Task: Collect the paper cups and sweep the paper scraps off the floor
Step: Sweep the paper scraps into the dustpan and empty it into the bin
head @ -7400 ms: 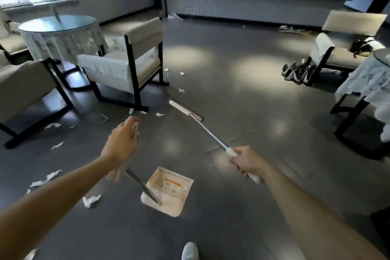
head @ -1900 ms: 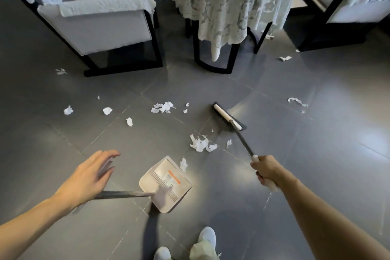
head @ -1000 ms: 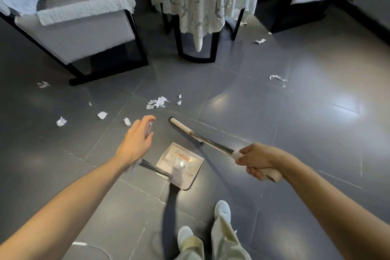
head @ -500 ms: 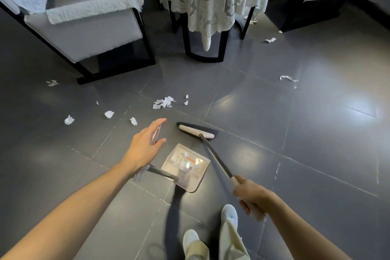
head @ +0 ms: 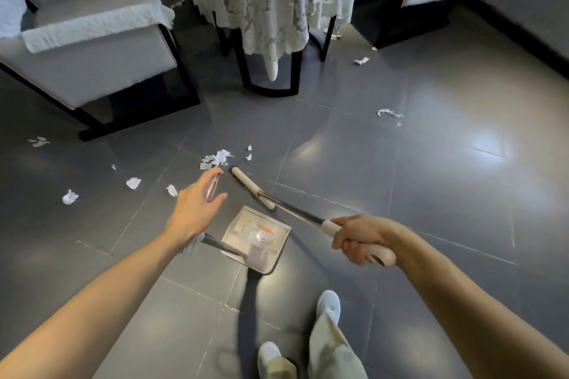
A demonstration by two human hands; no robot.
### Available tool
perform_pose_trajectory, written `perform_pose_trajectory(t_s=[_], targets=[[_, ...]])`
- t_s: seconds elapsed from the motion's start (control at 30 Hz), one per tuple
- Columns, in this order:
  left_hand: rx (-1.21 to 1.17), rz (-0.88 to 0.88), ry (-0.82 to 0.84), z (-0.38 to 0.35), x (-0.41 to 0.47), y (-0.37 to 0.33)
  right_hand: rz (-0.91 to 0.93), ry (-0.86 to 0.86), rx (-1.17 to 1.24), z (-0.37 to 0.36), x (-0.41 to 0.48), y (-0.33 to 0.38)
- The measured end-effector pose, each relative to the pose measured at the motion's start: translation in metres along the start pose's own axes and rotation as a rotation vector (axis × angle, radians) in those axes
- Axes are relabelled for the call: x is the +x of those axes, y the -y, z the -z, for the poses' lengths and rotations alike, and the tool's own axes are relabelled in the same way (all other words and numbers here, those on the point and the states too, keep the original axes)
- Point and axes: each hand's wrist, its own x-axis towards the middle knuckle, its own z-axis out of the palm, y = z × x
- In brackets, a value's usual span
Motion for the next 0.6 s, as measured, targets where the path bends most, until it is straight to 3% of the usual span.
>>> perform_pose_trajectory(t_s=[0.2,0.43,0.6], targets=[[0.007,-0.08,0.003,-0.012,0.054,-0.055,0.215,-0.287,-0.12,0.047,0.016,0.015],[0.039,-0.1,-0.02,-0.054,0.153,-0.153,0.315,-0.34,0.039,0.178,0.038,0.064],[0.046,-0.142,-0.014,-0.091,0.23,-0.211,0.289,-0.409,0.058,0.277,0.037,0.103]])
